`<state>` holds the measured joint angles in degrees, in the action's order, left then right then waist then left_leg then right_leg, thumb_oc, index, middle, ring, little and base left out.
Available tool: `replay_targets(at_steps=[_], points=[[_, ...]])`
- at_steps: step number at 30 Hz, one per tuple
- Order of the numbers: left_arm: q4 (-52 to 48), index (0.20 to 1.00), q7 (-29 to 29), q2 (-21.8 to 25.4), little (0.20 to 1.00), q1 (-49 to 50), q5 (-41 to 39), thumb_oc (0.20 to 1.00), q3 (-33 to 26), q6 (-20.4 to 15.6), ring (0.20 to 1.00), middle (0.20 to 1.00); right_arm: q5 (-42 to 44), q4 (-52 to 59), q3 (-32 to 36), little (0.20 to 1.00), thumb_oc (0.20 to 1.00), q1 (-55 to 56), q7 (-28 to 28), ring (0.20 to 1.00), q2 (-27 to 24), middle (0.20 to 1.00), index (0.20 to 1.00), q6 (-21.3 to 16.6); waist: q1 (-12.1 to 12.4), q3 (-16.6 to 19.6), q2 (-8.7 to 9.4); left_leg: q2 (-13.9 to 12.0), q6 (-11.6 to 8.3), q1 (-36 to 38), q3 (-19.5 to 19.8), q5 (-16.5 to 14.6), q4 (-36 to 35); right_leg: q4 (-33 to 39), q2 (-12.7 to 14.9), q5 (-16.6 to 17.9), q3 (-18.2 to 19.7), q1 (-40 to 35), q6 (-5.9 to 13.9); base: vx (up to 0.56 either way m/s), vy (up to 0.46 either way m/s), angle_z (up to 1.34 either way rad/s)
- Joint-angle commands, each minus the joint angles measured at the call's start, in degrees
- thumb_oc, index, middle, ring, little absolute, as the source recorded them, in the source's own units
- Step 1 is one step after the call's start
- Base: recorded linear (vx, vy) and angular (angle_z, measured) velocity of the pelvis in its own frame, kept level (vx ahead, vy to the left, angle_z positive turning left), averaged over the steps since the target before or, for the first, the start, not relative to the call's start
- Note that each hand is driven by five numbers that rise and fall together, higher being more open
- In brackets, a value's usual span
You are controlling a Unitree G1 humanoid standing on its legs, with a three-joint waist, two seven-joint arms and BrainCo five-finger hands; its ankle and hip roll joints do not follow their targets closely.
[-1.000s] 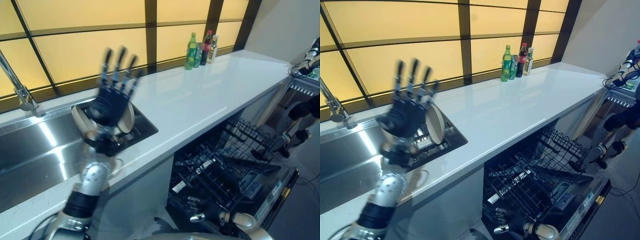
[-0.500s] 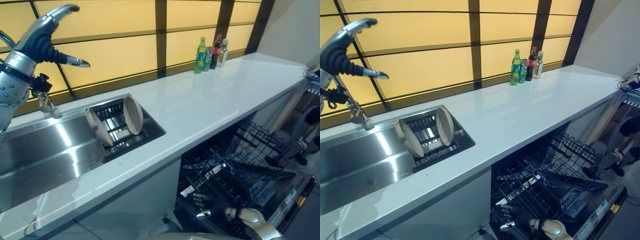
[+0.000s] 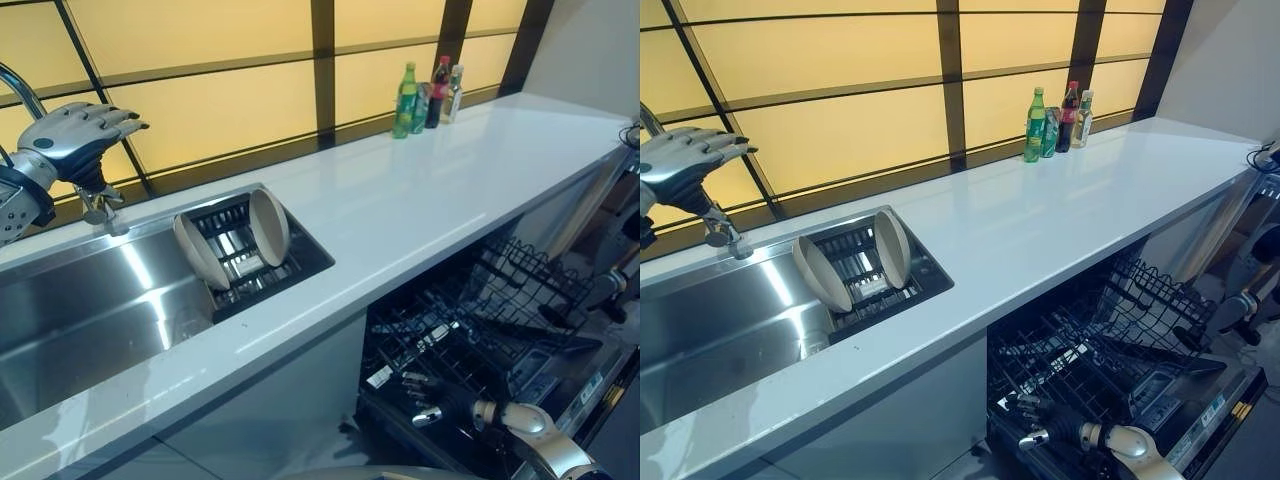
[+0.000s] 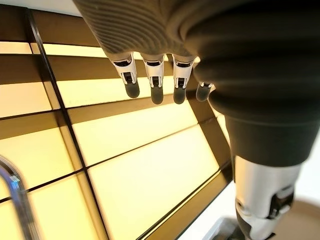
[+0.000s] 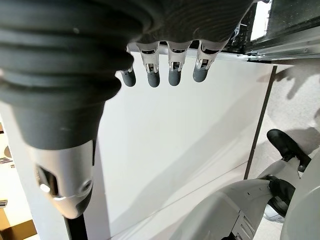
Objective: Pick up plates and place into dishwasher.
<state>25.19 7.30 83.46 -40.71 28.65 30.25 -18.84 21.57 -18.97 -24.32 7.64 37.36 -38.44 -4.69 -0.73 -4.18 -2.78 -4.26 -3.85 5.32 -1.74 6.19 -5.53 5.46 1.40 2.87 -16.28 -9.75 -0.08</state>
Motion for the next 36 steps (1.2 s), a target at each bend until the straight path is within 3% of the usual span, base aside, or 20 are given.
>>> replay_targets(at_steps=[1,6,12,19,30,36], points=[[2.2,1.0,1.6,1.3,1.0,0.6,0.3,1.0,-4.3,2.1,1.0,1.0,3.1,4.3,1.2,1.0,1.0,-2.5,1.6,1.0,-2.1,1.0,1.0,-1.8,-1.1,-2.2,0.27,3.0,0.89,2.4,-4.0,-6.1,0.5,-0.8,2.8,-2.6,2.3,0.4,6.22,0.04,0.058,0.0],[1.8,1.0,1.5,-0.9,1.0,1.2,3.6,1.0,-3.6,0.2,1.0,1.0,3.1,3.7,1.4,1.0,1.0,-3.1,1.9,1.0,-2.5,1.0,1.0,-1.5,-1.6,-2.1,0.23,3.2,0.99,2.6,-4.2,-6.4,0.5,-0.8,3.0,-2.6,2.3,0.5,6.31,0.04,0.049,0.01],[3.2,1.0,6.4,-3.0,1.0,0.1,10.5,1.0,0.7,-4.3,1.0,1.0,3.3,2.6,2.0,1.0,1.0,-3.6,2.3,1.0,-3.1,1.0,1.0,-2.0,-2.3,-2.0,0.44,3.5,1.16,2.6,-4.6,-6.6,0.5,-0.9,3.2,-2.4,2.6,0.8,6.43,0.02,0.038,0.01],[8.4,1.0,4.3,-6.2,1.0,1.0,16.2,1.0,4.2,-3.7,1.0,1.0,4.3,1.3,2.1,1.0,1.0,-4.7,2.7,1.0,-3.8,1.0,1.0,-2.0,-2.9,-2.1,0.88,3.7,1.36,2.7,-5.1,-6.6,0.5,-0.9,3.3,-2.1,2.7,1.0,6.61,0.0,0.009,-0.01],[12.9,1.0,0.4,-10.0,1.0,4.5,21.9,1.0,4.9,-4.1,1.0,1.0,4.7,1.6,2.8,1.0,1.0,-4.6,2.9,1.0,-4.4,1.0,1.0,-1.2,-3.9,-2.8,1.15,3.8,1.48,2.7,-5.8,-6.5,0.5,-0.9,3.4,-1.8,2.8,1.4,6.85,0.0,0.009,0.0],[15.7,1.0,2.9,-12.8,1.0,6.2,27.0,1.0,5.5,-2.6,1.0,1.0,5.0,1.2,3.2,1.0,1.0,-4.6,2.0,1.0,-4.7,1.0,1.0,-0.9,-4.6,-3.3,1.48,3.7,1.5,2.6,-6.2,-6.5,0.5,-0.8,3.2,-1.7,3.2,1.7,6.96,0.01,0.042,0.0]])
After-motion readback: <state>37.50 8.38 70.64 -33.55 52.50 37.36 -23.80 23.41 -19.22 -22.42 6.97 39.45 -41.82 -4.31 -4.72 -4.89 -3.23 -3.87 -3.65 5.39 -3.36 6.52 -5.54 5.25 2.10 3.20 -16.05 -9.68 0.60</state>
